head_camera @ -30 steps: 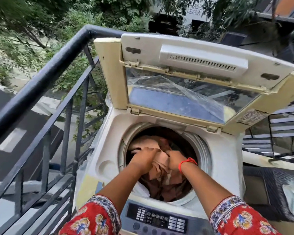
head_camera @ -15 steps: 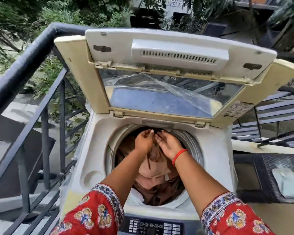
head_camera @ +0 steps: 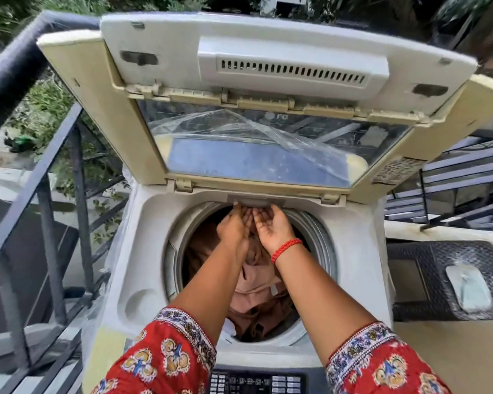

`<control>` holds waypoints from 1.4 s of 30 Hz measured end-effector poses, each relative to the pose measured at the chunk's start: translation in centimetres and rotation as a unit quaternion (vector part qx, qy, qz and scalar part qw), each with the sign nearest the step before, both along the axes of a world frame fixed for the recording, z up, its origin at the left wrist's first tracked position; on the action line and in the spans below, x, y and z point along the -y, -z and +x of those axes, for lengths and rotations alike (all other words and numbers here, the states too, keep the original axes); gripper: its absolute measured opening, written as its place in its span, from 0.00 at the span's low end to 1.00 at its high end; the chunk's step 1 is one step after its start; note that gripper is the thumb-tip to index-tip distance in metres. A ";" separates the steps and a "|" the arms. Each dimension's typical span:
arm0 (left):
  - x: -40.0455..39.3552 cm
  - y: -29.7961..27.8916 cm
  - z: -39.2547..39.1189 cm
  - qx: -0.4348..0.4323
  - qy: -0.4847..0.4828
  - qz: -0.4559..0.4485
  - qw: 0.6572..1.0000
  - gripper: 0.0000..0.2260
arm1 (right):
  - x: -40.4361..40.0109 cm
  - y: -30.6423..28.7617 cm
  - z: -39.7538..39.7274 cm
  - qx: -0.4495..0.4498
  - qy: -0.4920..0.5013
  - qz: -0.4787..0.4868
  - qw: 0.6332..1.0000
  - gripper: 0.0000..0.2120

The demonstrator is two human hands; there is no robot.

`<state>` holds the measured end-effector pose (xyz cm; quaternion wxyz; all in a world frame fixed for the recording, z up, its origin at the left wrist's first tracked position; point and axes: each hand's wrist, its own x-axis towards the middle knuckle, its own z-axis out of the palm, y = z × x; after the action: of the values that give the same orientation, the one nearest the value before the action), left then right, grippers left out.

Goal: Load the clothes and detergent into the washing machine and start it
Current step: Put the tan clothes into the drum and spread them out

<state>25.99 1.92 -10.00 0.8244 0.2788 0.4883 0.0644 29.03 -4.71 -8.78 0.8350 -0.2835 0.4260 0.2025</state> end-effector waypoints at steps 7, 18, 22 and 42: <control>-1.1 -0.2 0.4 0.032 0.058 -0.074 0.995 0.26 | 0.3 0.4 -0.4 0.001 -0.031 0.006 1.000 0.12; -1.5 1.3 -2.4 0.010 0.159 -0.009 0.987 0.29 | 1.5 0.9 -2.9 -0.023 -0.026 0.022 0.999 0.17; -1.3 1.5 -3.4 0.002 0.153 -0.008 0.988 0.24 | 1.8 1.4 -3.8 -0.031 -0.029 0.019 0.999 0.17; -1.6 -0.8 -6.0 -0.022 0.200 0.046 0.978 0.21 | 4.6 0.7 -7.2 -0.015 -0.068 -0.015 0.997 0.15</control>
<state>19.97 3.54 -9.25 0.7962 0.4096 0.4370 -0.0860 21.79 -9.30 -9.47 0.8084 -0.3211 0.4211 0.2572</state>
